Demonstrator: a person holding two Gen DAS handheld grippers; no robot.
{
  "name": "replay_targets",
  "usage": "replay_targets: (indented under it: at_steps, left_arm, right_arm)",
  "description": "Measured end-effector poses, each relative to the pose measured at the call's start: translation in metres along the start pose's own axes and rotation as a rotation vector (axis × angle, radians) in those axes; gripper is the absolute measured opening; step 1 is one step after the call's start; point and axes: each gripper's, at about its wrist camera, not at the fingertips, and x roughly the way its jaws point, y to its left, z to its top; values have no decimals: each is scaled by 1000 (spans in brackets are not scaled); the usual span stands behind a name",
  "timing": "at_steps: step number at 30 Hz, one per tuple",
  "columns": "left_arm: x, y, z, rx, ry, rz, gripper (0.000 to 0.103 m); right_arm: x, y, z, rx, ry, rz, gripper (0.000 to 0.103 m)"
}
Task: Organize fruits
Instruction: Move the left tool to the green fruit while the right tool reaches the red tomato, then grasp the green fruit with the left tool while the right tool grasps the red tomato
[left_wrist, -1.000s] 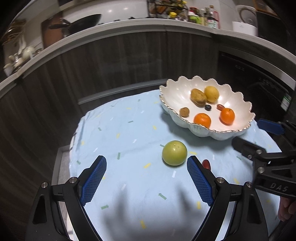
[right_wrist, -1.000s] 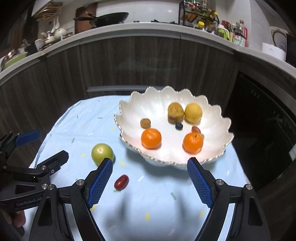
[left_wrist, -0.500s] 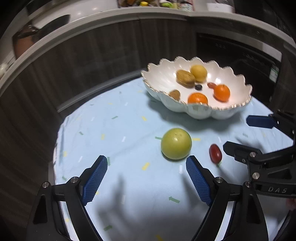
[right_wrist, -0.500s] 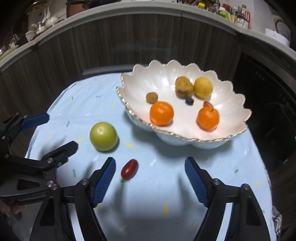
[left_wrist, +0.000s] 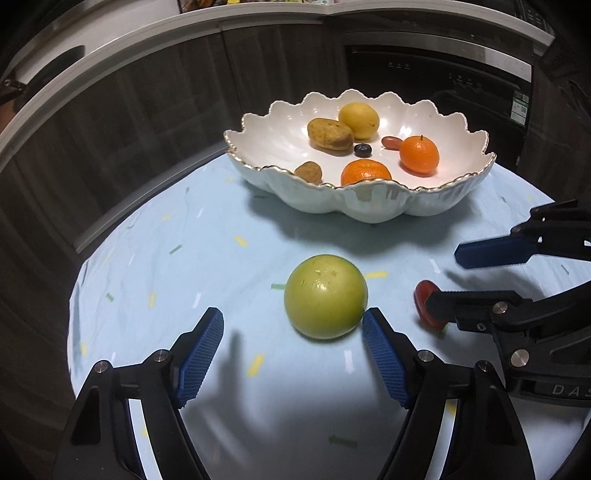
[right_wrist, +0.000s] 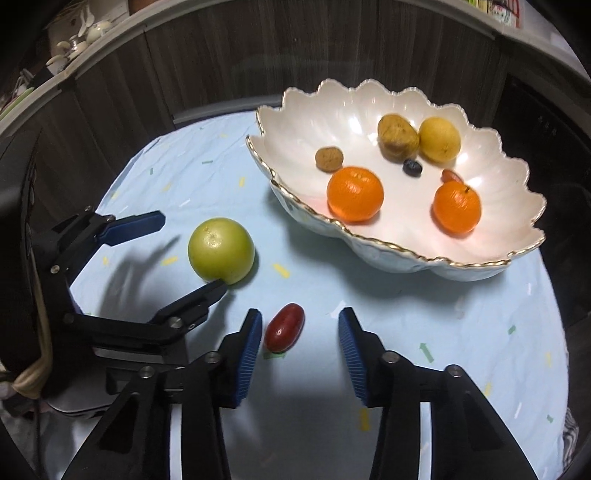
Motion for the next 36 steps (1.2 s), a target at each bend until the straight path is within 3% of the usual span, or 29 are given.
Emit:
replay_targets:
  at_steps: [6,14,21,36]
  left_arm:
    - [8,2,5,9,-5,-37,75]
    - [18,8,13,15,6,-87,71]
    - [25,-1,15,39,38,-116,48]
    - [7,-5,11,-40,51,-80,47]
  right_arm:
    - [10,1,9,35,79,33,25]
    - [18,5,19,57,145,48,21]
    - [22,6,23,31,170,47,21]
    - [10,2,17,23,137,86,18]
